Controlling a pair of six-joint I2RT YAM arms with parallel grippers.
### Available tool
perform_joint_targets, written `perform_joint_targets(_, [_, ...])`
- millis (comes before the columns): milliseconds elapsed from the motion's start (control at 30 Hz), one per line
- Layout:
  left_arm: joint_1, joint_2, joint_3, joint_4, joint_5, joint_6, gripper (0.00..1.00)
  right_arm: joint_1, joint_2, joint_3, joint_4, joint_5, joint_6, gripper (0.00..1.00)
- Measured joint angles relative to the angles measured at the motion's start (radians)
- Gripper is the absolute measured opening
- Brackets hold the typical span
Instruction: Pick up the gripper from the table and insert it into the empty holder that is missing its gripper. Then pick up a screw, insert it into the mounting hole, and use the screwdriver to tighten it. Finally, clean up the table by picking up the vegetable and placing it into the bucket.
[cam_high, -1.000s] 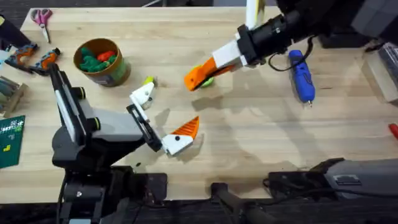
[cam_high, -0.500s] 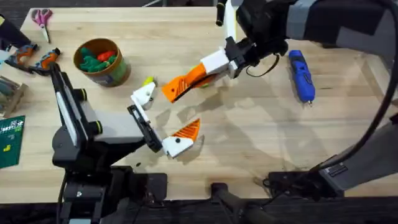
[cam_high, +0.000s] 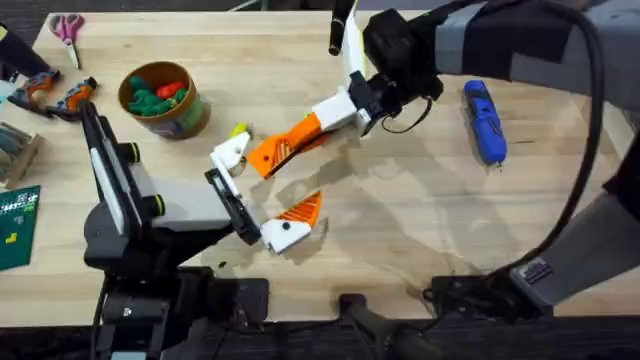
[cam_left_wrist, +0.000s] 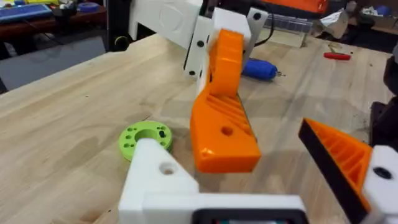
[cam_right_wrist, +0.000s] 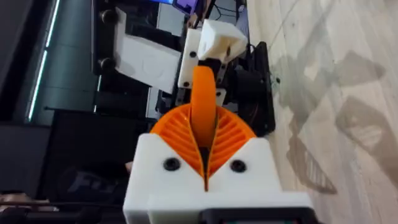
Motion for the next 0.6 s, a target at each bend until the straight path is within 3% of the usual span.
perform_joint_targets(600, [0.0,0.0,0.0,0.0,0.0,0.0,0.985,0.002,0.051,-0.002,0.071,-0.004,0.055,0.011])
